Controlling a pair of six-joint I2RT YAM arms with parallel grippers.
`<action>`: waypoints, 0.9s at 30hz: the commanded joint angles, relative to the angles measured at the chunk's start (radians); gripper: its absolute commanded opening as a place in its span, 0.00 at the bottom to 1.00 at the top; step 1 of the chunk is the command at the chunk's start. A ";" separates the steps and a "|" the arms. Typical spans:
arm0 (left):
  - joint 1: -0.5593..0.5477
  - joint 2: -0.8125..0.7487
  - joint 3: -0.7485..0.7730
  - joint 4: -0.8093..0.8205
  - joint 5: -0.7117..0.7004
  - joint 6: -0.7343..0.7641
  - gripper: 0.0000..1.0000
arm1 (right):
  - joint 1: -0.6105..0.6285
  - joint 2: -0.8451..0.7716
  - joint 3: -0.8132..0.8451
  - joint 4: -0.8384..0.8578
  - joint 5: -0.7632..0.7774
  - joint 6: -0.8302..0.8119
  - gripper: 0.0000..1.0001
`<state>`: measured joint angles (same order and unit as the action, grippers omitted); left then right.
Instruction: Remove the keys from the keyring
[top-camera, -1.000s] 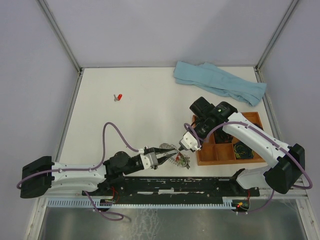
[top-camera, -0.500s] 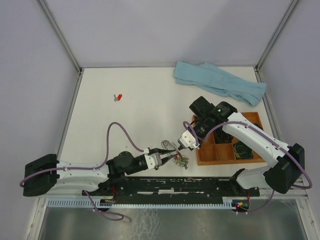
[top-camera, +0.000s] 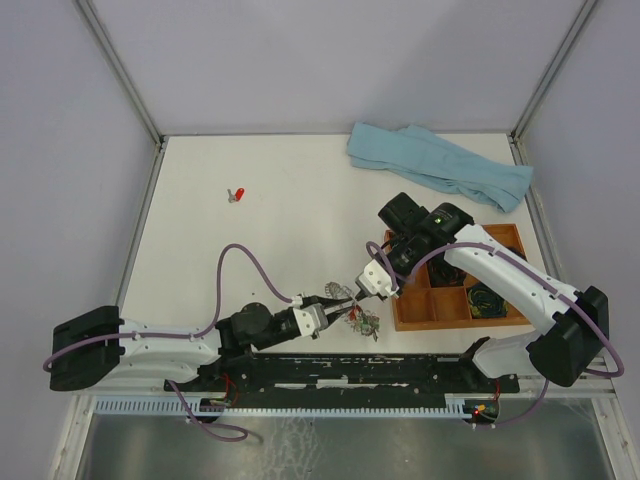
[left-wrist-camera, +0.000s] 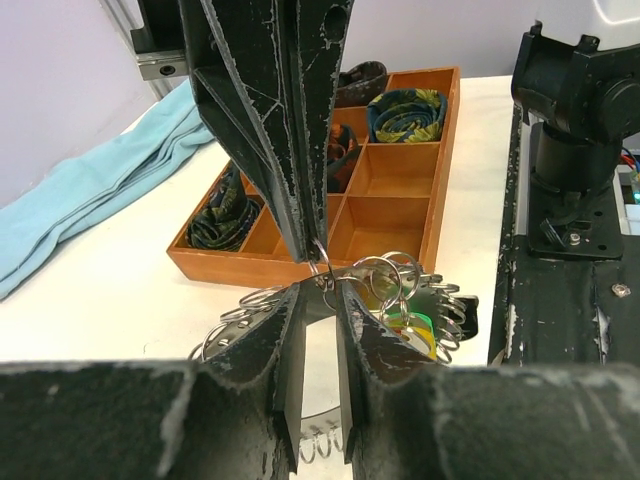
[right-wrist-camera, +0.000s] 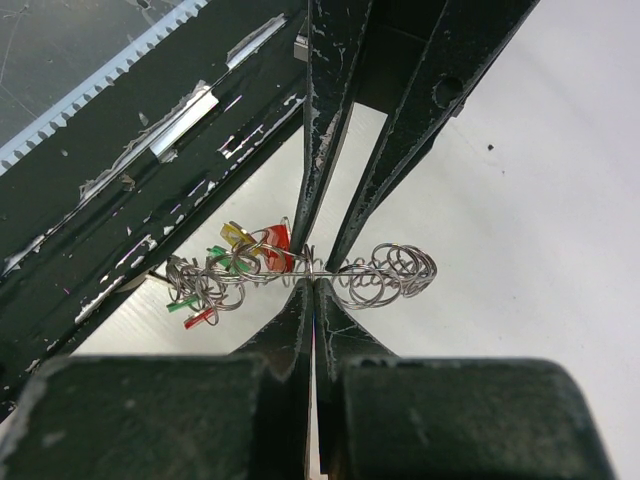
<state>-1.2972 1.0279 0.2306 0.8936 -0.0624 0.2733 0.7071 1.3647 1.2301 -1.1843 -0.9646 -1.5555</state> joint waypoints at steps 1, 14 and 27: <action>0.003 0.000 0.027 0.073 -0.033 -0.008 0.24 | 0.006 -0.003 0.012 0.017 -0.064 0.006 0.01; 0.002 0.010 0.030 0.100 -0.028 -0.015 0.22 | 0.006 0.002 0.009 0.028 -0.068 0.024 0.01; 0.005 0.012 0.024 0.110 -0.059 -0.015 0.03 | 0.006 0.008 0.010 0.034 -0.066 0.057 0.01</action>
<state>-1.2972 1.0470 0.2306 0.9257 -0.0845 0.2726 0.7067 1.3743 1.2301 -1.1667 -0.9638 -1.5101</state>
